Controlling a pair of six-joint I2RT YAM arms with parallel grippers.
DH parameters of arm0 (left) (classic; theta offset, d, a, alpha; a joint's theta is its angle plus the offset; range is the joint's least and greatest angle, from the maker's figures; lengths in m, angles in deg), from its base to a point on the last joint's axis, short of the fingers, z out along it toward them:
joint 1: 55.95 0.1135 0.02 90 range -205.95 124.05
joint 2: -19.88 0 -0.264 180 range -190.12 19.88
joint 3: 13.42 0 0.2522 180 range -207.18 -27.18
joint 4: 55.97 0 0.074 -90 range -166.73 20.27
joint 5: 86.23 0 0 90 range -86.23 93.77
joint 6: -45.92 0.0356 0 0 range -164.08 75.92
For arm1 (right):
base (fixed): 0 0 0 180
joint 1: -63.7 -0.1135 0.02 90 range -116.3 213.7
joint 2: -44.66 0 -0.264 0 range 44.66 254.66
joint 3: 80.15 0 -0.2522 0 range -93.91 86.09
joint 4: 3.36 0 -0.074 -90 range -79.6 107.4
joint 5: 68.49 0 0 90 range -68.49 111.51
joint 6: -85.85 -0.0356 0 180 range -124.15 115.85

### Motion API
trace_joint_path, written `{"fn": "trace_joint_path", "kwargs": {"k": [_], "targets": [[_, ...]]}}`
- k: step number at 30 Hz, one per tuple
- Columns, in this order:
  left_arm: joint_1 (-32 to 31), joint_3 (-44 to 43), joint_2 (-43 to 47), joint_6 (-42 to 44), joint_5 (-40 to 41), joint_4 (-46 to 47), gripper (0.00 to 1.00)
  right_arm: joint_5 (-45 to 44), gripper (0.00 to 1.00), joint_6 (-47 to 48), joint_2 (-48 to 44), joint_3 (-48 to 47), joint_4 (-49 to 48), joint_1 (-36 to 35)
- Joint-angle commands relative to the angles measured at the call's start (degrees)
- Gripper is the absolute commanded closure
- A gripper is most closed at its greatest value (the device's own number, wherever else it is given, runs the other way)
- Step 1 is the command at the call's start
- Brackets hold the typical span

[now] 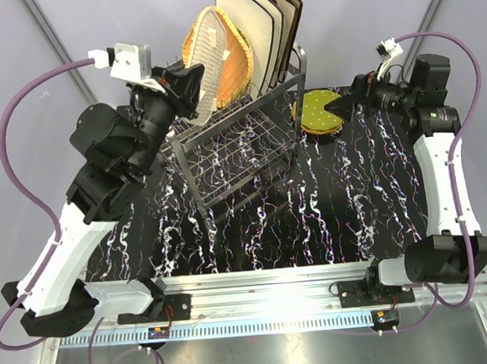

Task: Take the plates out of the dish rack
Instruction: Grab a plate with the left arm, then pass the plate from the left arm to the right

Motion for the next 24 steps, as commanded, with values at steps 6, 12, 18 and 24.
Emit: {"fn": "trace_joint_path", "kwargs": {"k": [6, 12, 18, 24], "targets": [[-0.2, 6.4, 8.9, 11.9, -20.5, 9.0, 1.0, 2.0, 0.0, -10.5, -4.8, 0.0, -7.5, -0.5], [-0.8, 12.7, 13.0, 17.0, -29.6, 10.1, 1.0, 0.2, 0.0, -16.9, -6.6, 1.9, -9.8, -0.5], [-2.5, 16.4, 14.3, 22.4, -37.1, 9.8, 1.0, 0.0, 0.0, -24.4, -8.6, 4.5, -11.0, -0.5], [-5.7, 20.7, 14.8, 31.7, -42.5, 7.5, 1.0, -2.9, 0.0, -36.5, -11.5, 8.0, -11.3, -0.5]]}}
